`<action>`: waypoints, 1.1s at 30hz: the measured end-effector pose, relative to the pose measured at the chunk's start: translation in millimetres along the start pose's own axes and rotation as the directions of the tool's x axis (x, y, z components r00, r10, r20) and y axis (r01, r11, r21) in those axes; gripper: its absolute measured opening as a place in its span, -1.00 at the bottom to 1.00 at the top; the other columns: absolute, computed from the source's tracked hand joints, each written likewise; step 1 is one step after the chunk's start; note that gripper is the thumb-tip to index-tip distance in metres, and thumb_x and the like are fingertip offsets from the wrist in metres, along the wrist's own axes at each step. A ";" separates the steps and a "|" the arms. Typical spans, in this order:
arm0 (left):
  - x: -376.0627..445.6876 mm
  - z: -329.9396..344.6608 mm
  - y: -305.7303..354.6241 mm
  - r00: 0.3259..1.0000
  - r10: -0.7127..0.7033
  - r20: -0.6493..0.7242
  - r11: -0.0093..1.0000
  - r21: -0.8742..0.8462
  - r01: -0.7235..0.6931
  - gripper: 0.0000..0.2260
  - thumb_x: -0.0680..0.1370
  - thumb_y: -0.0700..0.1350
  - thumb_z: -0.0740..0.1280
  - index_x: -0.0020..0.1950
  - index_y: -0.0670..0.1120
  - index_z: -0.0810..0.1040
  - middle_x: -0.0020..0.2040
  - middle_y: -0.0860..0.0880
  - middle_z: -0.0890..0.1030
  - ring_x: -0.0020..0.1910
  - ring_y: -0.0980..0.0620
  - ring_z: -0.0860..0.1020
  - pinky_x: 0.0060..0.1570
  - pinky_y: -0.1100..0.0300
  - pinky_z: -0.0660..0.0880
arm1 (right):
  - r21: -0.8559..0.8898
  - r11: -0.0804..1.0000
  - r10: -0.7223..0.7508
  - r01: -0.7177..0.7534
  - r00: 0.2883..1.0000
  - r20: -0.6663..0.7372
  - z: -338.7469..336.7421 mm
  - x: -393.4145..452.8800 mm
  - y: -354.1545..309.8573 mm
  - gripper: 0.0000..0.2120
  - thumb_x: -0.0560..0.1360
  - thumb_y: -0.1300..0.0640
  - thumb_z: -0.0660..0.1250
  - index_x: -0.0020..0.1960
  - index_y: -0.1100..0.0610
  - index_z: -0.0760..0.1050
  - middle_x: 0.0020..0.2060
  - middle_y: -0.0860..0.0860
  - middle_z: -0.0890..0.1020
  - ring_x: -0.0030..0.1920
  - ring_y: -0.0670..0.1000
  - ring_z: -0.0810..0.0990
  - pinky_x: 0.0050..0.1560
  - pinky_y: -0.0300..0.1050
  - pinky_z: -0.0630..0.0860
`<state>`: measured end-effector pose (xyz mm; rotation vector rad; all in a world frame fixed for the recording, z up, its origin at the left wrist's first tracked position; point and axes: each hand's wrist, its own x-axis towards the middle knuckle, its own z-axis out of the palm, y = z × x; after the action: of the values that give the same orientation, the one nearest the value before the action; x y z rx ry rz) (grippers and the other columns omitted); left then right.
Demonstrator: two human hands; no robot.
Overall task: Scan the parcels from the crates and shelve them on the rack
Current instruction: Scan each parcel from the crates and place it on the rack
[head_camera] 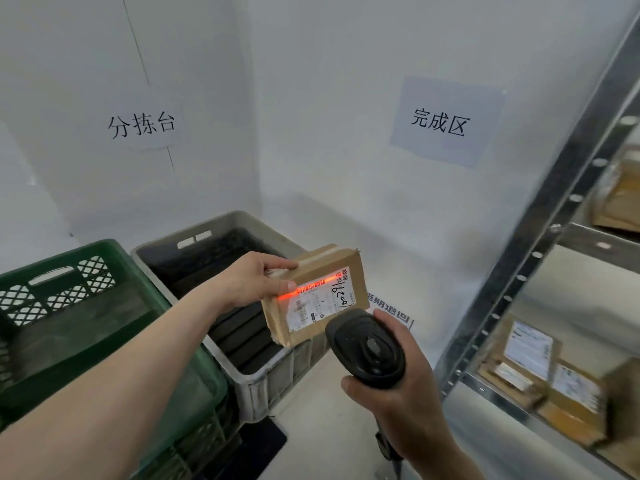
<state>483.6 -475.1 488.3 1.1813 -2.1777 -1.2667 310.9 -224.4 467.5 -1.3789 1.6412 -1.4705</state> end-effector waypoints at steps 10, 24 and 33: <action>-18.1 57.8 42.0 0.999 0.027 0.047 1.000 0.008 -0.027 -0.67 0.40 0.02 0.59 0.07 0.30 0.60 0.09 0.03 0.65 0.12 0.02 0.59 0.18 0.07 0.51 | -0.035 0.999 -0.029 0.027 0.998 -0.057 -54.4 -46.3 4.4 -0.25 0.25 0.31 0.59 0.30 -0.15 0.41 0.10 -0.34 0.63 0.14 -0.19 0.65 0.02 -0.36 0.59; -87.5 177.2 114.0 0.998 -0.028 0.057 0.999 0.045 0.025 -0.59 0.44 0.00 0.57 0.26 0.18 0.61 0.17 0.02 0.63 0.16 0.02 0.58 0.31 -0.02 0.50 | -0.056 0.998 0.039 -0.042 0.998 -0.043 -168.9 -141.7 24.6 -0.24 0.29 0.38 0.61 0.26 -0.20 0.39 0.10 -0.45 0.57 0.20 -0.34 0.54 0.01 -0.46 0.53; -127.0 213.3 119.2 0.998 -0.057 0.018 0.987 -0.149 0.060 -0.24 0.38 -0.31 0.59 0.48 0.08 0.40 0.19 -0.12 0.49 0.11 -0.12 0.58 0.10 -0.05 0.64 | -0.024 0.996 0.081 -0.084 0.989 -0.127 -191.0 -181.5 28.3 -0.21 0.19 0.11 0.59 0.36 -0.16 0.40 0.12 -0.37 0.61 0.21 -0.31 0.55 0.10 -0.45 0.51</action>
<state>362.1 -227.9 486.8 1.1869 -2.0313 -1.4391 193.6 12.6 449.2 -1.2402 1.7829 -1.5177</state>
